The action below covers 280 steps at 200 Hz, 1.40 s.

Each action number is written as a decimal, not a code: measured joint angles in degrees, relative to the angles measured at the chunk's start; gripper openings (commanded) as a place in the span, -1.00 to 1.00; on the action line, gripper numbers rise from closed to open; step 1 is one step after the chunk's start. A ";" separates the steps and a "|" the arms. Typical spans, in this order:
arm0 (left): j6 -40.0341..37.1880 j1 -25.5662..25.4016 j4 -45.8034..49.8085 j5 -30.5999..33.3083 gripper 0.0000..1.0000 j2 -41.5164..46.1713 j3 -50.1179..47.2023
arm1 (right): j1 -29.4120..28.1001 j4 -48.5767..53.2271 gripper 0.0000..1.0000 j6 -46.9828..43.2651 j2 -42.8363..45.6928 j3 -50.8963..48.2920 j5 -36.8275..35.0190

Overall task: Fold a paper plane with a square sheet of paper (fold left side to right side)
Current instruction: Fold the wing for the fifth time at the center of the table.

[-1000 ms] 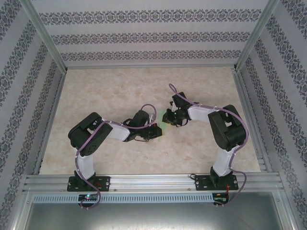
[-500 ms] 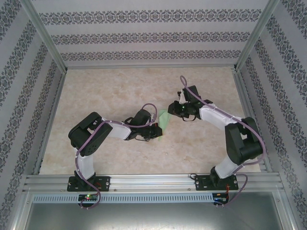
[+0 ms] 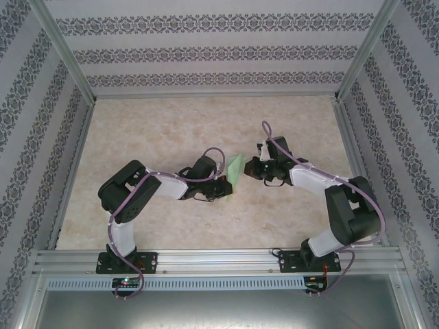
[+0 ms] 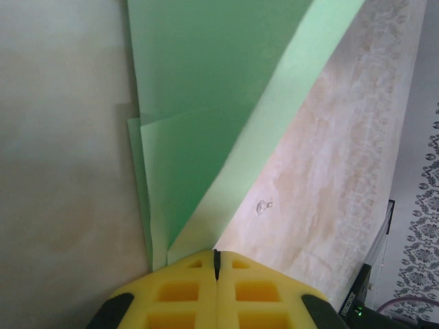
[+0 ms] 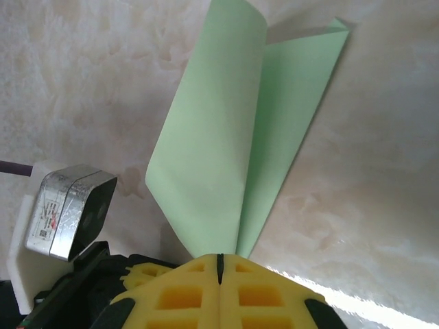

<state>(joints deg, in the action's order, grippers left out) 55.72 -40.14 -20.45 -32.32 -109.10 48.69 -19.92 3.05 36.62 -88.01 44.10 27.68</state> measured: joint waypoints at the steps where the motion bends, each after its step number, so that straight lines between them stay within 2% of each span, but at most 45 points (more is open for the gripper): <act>1: 0.00 0.00 0.00 0.00 -1.00 0.00 0.00 | -0.07 -0.11 -1.00 0.04 -0.09 0.00 0.04; 87: 0.00 -0.02 0.22 0.00 -1.00 -0.04 0.11 | -3.96 -5.64 -1.00 2.14 -9.99 1.66 1.29; 280: 0.00 -0.04 0.61 -0.07 -1.00 -0.33 0.59 | -3.80 2.95 -1.00 -3.89 -15.69 9.84 -5.64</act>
<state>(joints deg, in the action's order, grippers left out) 55.72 -40.18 -19.84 -32.38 -109.43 49.28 -23.73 6.00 32.73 -103.70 53.93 22.04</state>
